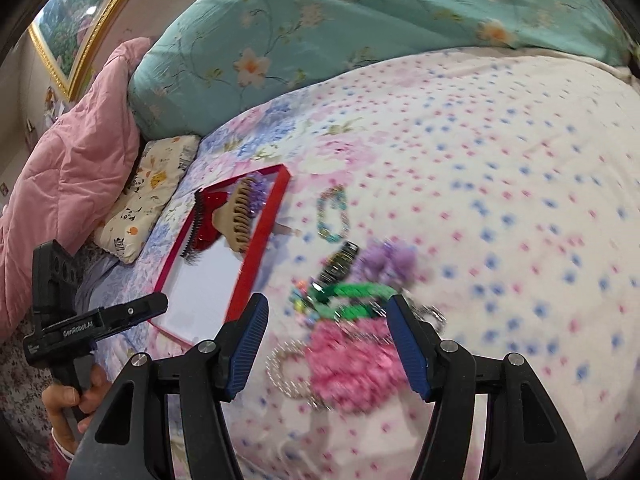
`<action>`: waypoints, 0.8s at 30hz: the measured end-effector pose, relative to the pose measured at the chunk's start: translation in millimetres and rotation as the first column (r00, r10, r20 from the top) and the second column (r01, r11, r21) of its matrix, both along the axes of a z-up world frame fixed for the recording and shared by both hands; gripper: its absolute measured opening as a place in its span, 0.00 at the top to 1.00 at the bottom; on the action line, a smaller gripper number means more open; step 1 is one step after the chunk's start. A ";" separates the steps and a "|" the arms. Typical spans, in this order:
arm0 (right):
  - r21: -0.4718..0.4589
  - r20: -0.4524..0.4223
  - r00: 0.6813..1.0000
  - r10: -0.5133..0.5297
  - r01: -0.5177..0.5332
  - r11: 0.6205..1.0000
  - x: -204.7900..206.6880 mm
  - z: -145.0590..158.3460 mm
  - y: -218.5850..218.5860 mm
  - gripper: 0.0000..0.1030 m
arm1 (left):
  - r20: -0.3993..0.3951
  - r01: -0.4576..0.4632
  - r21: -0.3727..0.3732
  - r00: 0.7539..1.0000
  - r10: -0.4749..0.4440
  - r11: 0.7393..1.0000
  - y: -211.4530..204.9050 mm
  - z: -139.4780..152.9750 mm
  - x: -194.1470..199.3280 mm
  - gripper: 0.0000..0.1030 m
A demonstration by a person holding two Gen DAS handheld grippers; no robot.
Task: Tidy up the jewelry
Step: 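Withdraw both tools from the tray back toward the jewelry pile, then grasp the pearl bracelet with the left tool while the right tool grasps the lilac scrunchie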
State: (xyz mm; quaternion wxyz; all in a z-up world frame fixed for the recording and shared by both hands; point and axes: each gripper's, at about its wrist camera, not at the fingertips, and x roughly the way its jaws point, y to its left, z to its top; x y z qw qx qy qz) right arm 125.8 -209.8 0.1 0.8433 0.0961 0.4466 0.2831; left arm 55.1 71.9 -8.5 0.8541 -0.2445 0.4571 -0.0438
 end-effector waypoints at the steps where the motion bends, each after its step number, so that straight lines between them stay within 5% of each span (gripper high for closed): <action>1: 0.000 -0.001 1.000 -0.005 0.005 1.000 -2.9 -0.9 -4.2 0.38 | -0.002 0.010 0.003 1.000 -0.010 1.000 -4.2 -0.6 -1.2 0.50; 24: -0.025 -0.044 0.999 0.030 -0.032 0.999 -35.5 -33.2 -16.1 0.39 | -0.103 0.119 0.039 0.988 -0.114 0.992 -67.9 -36.0 -18.9 0.50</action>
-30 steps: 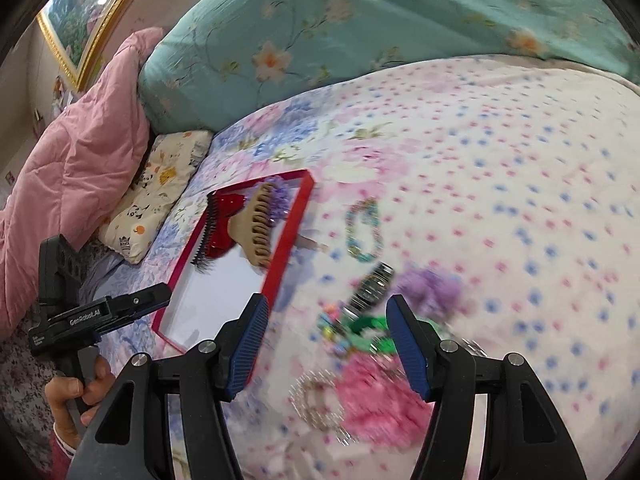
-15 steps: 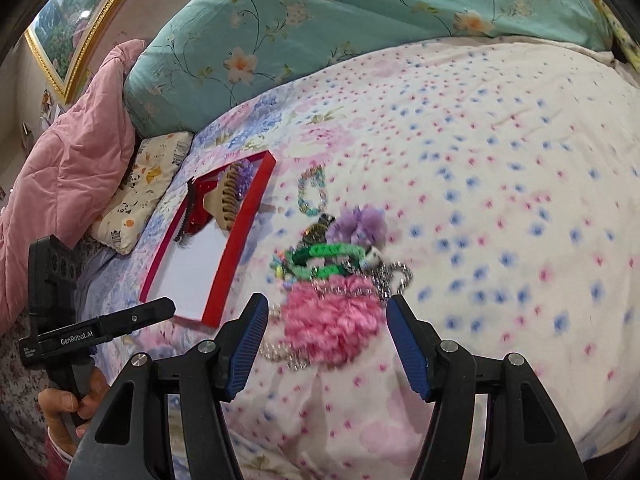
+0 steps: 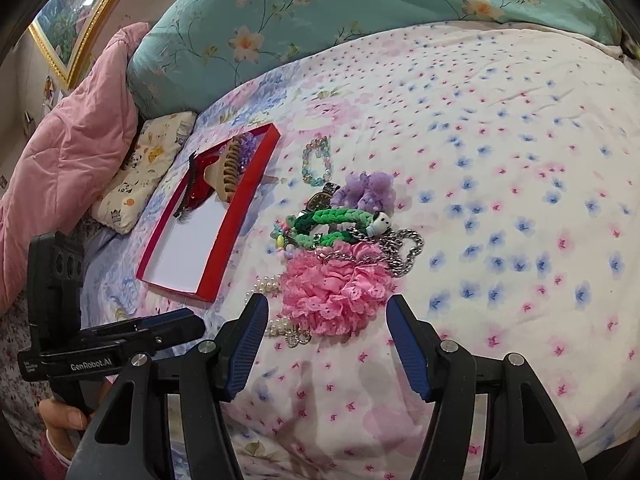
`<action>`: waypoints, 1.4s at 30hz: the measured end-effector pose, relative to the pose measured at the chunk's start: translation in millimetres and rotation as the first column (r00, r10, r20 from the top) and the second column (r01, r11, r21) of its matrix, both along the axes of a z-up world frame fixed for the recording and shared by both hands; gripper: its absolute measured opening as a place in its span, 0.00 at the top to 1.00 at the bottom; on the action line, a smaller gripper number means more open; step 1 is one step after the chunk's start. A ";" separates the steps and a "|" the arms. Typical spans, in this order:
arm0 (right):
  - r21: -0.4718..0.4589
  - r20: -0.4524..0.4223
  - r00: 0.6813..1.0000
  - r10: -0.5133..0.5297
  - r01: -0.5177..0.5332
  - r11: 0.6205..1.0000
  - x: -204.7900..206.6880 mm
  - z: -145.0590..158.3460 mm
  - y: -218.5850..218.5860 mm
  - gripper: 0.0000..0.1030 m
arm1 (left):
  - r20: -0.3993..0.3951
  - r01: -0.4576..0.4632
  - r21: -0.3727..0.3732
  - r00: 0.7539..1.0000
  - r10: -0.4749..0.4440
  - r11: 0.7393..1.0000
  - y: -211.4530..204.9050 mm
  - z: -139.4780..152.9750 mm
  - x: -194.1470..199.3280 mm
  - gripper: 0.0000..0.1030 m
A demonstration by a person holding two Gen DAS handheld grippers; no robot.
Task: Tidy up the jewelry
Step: 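Grasp the pearl bracelet with the left tool while the right tool grasps the lilac scrunchie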
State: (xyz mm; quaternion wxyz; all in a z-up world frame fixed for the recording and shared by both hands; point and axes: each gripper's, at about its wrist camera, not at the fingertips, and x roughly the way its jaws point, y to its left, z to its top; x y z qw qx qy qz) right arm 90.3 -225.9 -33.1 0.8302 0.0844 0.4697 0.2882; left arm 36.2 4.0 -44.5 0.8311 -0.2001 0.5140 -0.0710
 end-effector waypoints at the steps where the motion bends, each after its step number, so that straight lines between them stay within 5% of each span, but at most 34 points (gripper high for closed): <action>1: -0.001 -0.002 1.000 0.007 -0.007 1.000 0.5 -1.3 1.8 0.39 | -0.003 0.002 0.005 1.000 -0.002 1.000 -0.7 -1.6 0.5 0.50; 11: -0.003 0.015 1.000 0.004 -0.004 1.000 14.3 -1.8 8.4 0.41 | -0.017 0.029 0.028 0.999 -0.029 0.999 -10.5 -10.0 11.4 0.50; 17: -0.030 0.018 0.999 -0.042 0.043 0.999 39.9 -4.6 -0.2 0.66 | -0.028 0.066 0.076 0.998 -0.064 0.995 -22.4 -17.9 27.2 0.50; 32: -0.198 0.020 0.992 0.125 -0.118 0.973 85.4 -31.5 62.7 0.65 | -0.031 0.137 0.106 0.990 -0.134 0.985 -33.7 -31.6 46.7 0.50; 42: -0.209 0.001 0.986 0.165 -0.162 0.964 87.0 -32.8 60.7 0.67 | -0.038 0.169 0.055 0.985 -0.167 0.984 -36.3 -34.3 46.0 0.88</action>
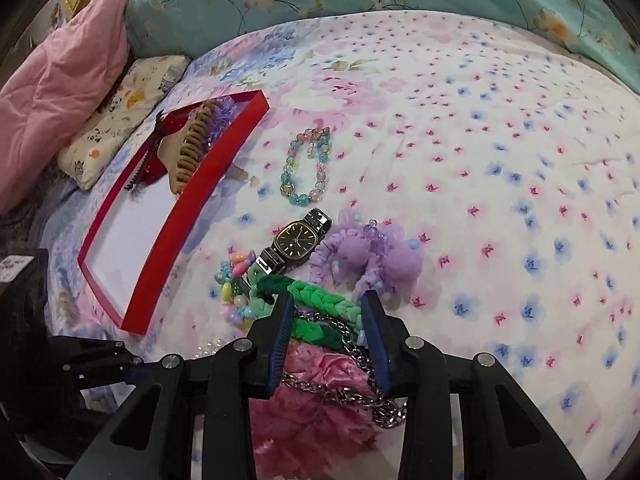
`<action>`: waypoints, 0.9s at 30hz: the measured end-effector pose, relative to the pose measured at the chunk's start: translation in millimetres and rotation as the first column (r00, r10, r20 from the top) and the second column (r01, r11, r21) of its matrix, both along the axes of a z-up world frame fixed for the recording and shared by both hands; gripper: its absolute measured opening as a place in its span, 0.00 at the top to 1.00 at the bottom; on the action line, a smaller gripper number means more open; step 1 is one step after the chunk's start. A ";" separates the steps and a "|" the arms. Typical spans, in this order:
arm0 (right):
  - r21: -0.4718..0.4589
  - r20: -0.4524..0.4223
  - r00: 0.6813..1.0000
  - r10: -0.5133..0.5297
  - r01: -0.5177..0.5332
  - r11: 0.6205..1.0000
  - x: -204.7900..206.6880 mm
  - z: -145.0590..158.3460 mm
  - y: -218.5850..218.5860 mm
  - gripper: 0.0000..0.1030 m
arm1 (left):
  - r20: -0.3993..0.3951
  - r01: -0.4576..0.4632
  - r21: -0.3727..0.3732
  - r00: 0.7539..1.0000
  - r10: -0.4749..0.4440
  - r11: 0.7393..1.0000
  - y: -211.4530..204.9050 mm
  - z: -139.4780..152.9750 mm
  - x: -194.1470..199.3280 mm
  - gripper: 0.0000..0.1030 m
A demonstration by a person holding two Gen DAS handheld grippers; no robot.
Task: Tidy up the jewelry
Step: 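Grasp the pearl bracelet with the left tool while the right tool grasps the lilac scrunchie, then carry the pearl bracelet and lilac scrunchie into the tray and lower them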
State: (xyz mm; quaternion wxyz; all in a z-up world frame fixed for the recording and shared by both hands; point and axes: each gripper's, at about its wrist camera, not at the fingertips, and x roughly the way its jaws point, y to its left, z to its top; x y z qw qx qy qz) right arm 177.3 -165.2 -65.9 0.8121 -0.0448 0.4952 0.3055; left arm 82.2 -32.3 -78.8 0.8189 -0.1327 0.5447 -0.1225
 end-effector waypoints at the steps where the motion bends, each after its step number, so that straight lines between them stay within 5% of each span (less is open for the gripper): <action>1: -0.009 0.003 1.000 0.003 -0.003 1.000 -1.1 0.0 0.9 0.72 | 0.005 0.001 -0.001 1.000 -0.001 1.000 0.1 1.3 -1.4 0.88; 3: -0.031 0.010 1.000 -0.012 0.012 0.999 -2.1 0.6 0.3 1.00 | 0.017 -0.006 -0.003 1.000 0.006 1.000 1.5 4.7 -4.8 0.88; 10: 0.127 -0.022 0.993 -0.117 0.118 0.985 -2.6 17.9 -35.9 0.97 | 0.064 -0.048 -0.039 0.997 0.051 0.998 16.5 23.5 -17.5 0.89; 13: 0.094 -0.003 0.991 -0.131 0.131 0.987 -0.5 21.4 -34.7 0.77 | 0.083 -0.061 -0.045 0.994 0.065 0.997 19.8 32.0 -24.1 0.89; 15: 0.103 -0.004 0.990 -0.141 0.141 0.985 1.9 20.1 -32.1 0.53 | 0.094 -0.067 -0.054 0.993 0.072 0.996 22.0 37.9 -27.9 0.89; 20: 0.038 0.005 0.987 -0.160 0.160 0.986 19.1 2.7 -12.6 0.56 | 0.120 -0.085 -0.064 0.989 0.092 0.994 29.0 50.7 -35.8 0.89; 23: -0.004 0.000 0.986 -0.168 0.168 0.986 30.0 -11.5 -4.3 0.82 | 0.138 -0.099 -0.071 0.985 0.108 0.993 35.6 59.1 -38.8 0.89; 27: 0.091 0.049 0.973 -0.227 0.222 0.971 21.3 12.1 -18.9 0.84 | 0.166 -0.124 -0.086 0.977 0.137 0.989 47.1 69.3 -42.2 0.89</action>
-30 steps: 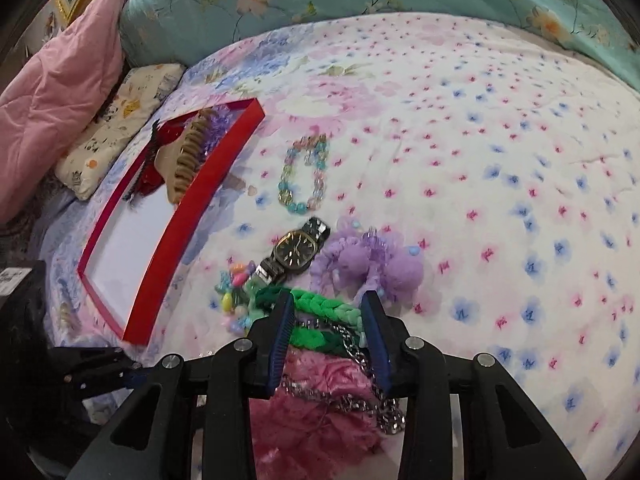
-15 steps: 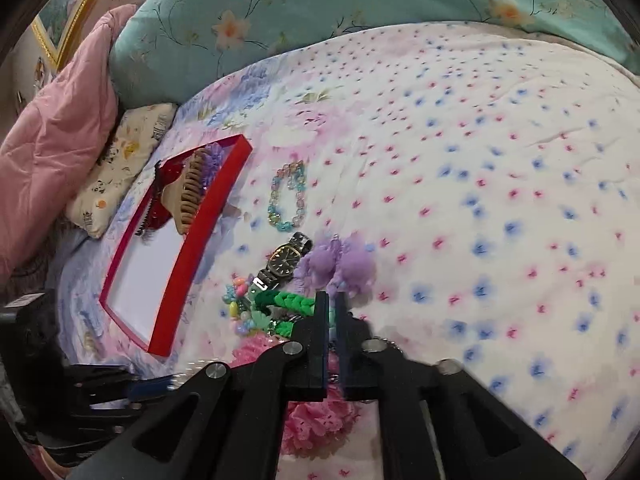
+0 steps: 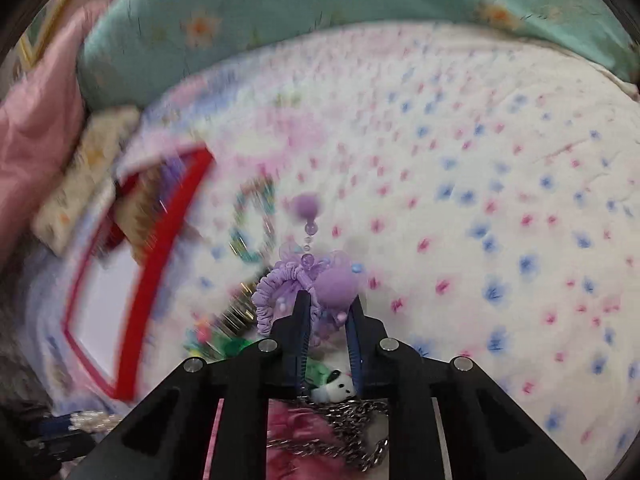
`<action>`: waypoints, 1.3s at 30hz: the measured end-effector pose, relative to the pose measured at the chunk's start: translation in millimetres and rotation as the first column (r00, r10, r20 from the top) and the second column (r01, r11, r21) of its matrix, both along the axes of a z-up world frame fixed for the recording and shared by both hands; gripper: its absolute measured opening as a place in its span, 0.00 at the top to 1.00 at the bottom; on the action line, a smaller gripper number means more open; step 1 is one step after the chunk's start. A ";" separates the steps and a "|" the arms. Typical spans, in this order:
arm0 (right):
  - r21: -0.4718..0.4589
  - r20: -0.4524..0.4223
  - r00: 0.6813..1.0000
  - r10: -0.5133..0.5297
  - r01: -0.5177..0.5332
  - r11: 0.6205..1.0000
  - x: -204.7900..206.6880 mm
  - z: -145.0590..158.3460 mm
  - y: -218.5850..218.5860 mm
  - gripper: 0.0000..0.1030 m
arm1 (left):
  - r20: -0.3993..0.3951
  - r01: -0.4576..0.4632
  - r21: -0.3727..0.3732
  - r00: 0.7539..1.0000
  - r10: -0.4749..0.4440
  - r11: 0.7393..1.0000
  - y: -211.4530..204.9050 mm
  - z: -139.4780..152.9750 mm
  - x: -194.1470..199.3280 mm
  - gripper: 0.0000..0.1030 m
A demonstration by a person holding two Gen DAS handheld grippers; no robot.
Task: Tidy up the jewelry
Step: 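Carry the pearl bracelet and lilac scrunchie into the tray and lower them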
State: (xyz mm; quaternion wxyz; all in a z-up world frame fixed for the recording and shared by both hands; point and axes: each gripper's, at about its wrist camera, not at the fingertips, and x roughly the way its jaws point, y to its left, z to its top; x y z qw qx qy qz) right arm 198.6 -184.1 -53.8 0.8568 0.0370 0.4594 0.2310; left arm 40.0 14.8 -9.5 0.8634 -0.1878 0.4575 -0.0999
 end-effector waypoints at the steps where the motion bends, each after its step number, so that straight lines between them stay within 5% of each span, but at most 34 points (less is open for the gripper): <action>1: 0.019 0.028 1.000 -0.012 0.012 1.000 -4.7 8.5 -4.4 0.84 | 0.007 -0.006 -0.004 1.000 0.006 1.000 2.3 2.0 0.0 0.89; 10: 0.155 0.064 0.998 0.007 -0.017 0.988 -38.4 55.6 -15.1 0.84 | 0.067 -0.051 -0.027 0.996 0.053 0.998 26.4 25.0 -13.2 0.89; 26: 0.191 0.022 0.975 0.222 -0.222 0.956 -82.7 53.7 72.0 0.84 | 0.106 -0.211 -0.056 0.971 0.216 0.976 105.1 34.8 -31.0 0.89; 39: 0.186 -0.007 0.954 0.300 -0.294 0.937 -79.0 41.1 129.9 0.84 | 0.110 -0.246 -0.058 0.962 0.251 0.967 143.4 29.5 -4.2 0.89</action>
